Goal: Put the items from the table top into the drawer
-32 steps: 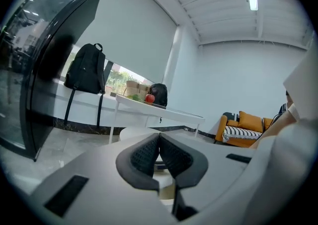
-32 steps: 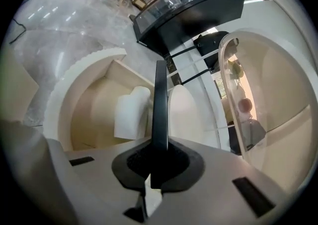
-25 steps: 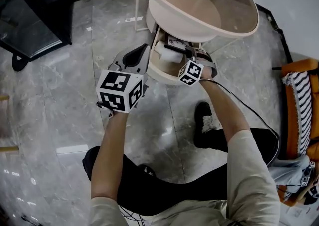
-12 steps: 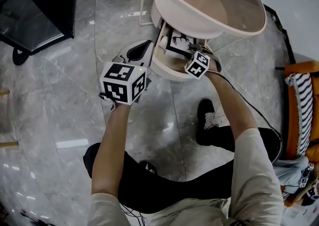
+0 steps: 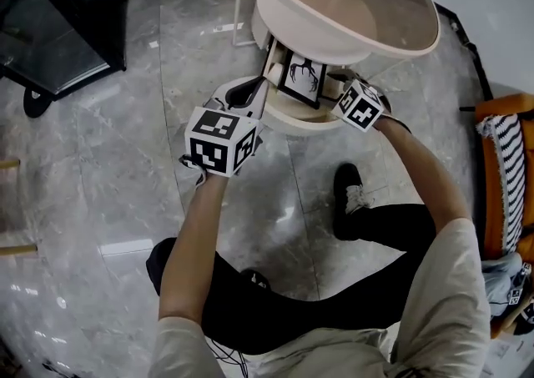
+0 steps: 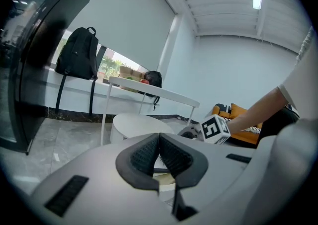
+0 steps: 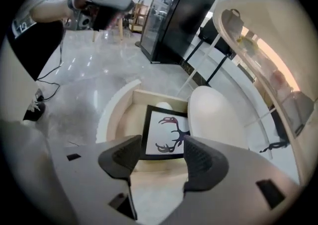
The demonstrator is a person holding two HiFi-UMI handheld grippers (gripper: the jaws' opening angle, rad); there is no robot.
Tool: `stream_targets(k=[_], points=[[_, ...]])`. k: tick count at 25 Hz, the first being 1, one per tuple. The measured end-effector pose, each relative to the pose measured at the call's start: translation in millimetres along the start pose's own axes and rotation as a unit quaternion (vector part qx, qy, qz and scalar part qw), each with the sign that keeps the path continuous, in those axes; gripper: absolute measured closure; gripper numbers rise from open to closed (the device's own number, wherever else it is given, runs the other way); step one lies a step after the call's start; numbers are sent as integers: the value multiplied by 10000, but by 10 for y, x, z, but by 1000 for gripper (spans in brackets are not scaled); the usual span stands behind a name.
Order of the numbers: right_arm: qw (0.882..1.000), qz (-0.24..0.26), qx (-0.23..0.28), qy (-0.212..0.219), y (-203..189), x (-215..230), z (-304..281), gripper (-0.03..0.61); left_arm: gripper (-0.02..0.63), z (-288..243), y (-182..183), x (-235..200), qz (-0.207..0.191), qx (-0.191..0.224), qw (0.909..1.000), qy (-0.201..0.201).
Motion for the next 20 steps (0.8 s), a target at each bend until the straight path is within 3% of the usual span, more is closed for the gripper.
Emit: stream_targets(k=[6, 8, 11, 16, 18, 20], points=[[9967, 274, 706, -291, 271, -3, 1155, 319, 594, 7, 34, 59, -207, -24, 9997, -103], [9935, 281, 949, -561, 347, 2, 1542, 319, 594, 48, 64, 68, -166, 145, 9995, -217], [9841, -88, 1444, -1032, 432, 110, 2078, 321, 594, 157, 169, 52, 113, 498, 9978, -411], [9602, -738, 2116, -1668, 377, 360, 2519, 331, 594, 313, 201, -31, 147, 429, 9988, -210], [9420, -1116, 2608, -1794, 349, 503, 2670, 420, 594, 365, 142, -62, 133, 336, 9992, -140], [9242, -1469, 2980, -1881, 388, 695, 2833, 459, 594, 418, 118, -98, 143, 290, 9995, -67]])
Point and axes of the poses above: the fingertips, and each gripper's own axes: z backward along the fingers, x to its right, y out of its top, the point moved 5 cm from there along z, backward along the fingers, and after that the axes turned 15 degrees about -x, right-handed, at the moved point
